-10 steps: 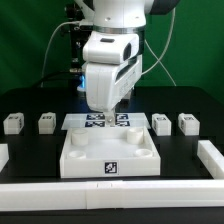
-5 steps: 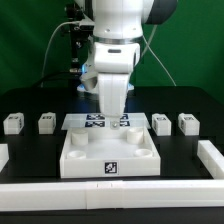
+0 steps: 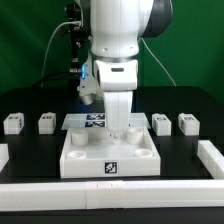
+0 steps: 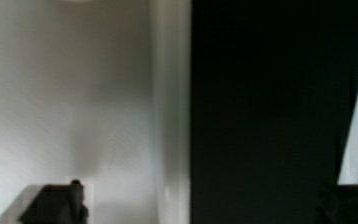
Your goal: Assemble one leg
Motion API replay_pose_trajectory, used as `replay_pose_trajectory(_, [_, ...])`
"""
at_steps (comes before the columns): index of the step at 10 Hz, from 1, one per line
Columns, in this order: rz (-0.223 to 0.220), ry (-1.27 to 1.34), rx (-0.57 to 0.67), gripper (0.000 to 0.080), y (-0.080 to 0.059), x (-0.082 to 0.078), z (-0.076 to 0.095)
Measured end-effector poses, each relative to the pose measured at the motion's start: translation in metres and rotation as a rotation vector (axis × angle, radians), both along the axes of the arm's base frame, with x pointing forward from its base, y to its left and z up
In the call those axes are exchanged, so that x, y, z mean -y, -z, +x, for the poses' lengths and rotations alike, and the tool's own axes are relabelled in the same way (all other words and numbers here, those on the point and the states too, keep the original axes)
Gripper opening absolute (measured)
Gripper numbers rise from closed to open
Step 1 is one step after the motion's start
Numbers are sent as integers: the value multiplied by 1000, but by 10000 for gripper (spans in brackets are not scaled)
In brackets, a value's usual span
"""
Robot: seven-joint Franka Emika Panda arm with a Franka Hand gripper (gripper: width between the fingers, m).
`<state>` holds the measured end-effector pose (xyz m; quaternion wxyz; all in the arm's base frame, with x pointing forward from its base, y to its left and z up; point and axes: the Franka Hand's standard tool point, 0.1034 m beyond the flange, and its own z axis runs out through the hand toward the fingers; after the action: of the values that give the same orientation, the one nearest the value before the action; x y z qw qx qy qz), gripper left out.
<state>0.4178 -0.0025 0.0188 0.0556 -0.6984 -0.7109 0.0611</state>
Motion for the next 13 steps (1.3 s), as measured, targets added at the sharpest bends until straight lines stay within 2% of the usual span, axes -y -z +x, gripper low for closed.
replay_pose_trajectory(7, [2, 9, -13, 650, 9, 1, 0])
replay_pose_trajectory(8, [2, 9, -12, 532, 8, 1, 0])
replay_pose_trajectory(9, [1, 12, -13, 371, 8, 1, 0])
replay_pose_trajectory(10, [1, 12, -14, 371, 9, 1, 0])
replay_pose_trajectory(11, [1, 12, -14, 196, 9, 1, 0])
replay_pose_trajectory(12, [1, 12, -14, 196, 9, 1, 0])
replay_pose_trajectory(13, [2, 12, -5, 77, 7, 1, 2])
